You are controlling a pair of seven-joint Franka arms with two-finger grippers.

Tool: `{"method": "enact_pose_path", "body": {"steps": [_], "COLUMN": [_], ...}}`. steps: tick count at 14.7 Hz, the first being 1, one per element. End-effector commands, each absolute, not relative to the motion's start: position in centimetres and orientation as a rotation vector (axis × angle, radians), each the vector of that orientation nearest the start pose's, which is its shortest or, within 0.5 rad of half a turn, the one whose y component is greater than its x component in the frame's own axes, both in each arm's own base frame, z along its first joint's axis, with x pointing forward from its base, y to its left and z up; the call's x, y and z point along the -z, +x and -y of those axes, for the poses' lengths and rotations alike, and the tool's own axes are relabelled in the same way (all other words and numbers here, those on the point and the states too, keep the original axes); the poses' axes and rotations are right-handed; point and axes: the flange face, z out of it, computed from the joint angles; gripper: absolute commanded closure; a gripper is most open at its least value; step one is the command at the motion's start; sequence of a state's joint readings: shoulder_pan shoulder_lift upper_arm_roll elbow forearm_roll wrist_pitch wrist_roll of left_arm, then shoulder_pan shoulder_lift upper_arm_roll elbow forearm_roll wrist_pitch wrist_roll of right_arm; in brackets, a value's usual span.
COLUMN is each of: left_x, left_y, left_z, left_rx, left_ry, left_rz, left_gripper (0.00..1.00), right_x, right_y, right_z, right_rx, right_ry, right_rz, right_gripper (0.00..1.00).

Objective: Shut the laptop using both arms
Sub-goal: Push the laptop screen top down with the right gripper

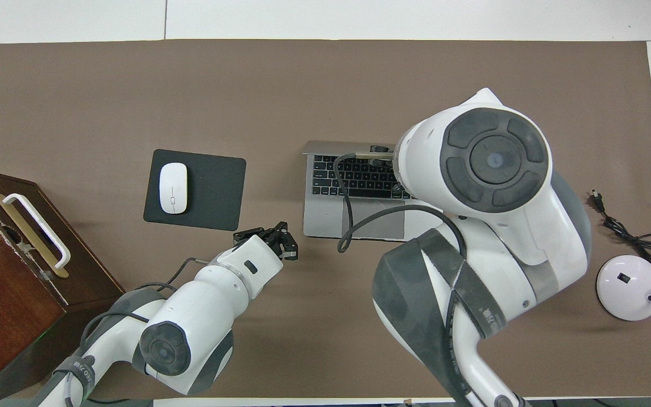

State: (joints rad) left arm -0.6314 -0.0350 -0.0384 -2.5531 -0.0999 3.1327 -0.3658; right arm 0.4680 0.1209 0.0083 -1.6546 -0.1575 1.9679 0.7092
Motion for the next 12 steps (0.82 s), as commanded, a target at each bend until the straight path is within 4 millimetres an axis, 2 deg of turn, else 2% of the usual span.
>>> {"method": "enact_pose_path", "body": {"steps": [1,3,6,8,10,12], "left_x": [-34.1,-33.3,-32.2,-31.5,-30.6,-29.8], "left_y": [39.2,38.7,38.6,38.6,38.7,38.7], "left_z": [31.2,32.1,32.6,32.6,32.9,32.9], "left_rx": [0.971,1.005,1.064,1.091,1.119,1.123], "left_ry": [-3.342,-3.342,-3.335,-3.325,-3.302,-3.281], "left_rz": [-0.35,-0.383,-0.404,-0.424,-0.481,-0.527], "left_gripper": [1.0,1.0,1.0,1.0,1.0,1.0], "right_x": [-55.0,-53.9,-53.0,-52.7,-51.3,-50.8], "right_y": [57.2,58.6,61.0,62.5,63.2,63.7], "right_z": [-26.4,-26.4,-24.4,-25.0,-26.0,-26.6], "right_rx": [0.443,0.515,0.584,0.615,0.599,0.615], "right_ry": [-3.129,-3.135,-3.099,-3.081,-3.089,-3.071], "right_rz": [-0.307,-0.285,-0.288,-0.277,-0.26,-0.251], "right_gripper": [1.0,1.0,1.0,1.0,1.0,1.0]}}
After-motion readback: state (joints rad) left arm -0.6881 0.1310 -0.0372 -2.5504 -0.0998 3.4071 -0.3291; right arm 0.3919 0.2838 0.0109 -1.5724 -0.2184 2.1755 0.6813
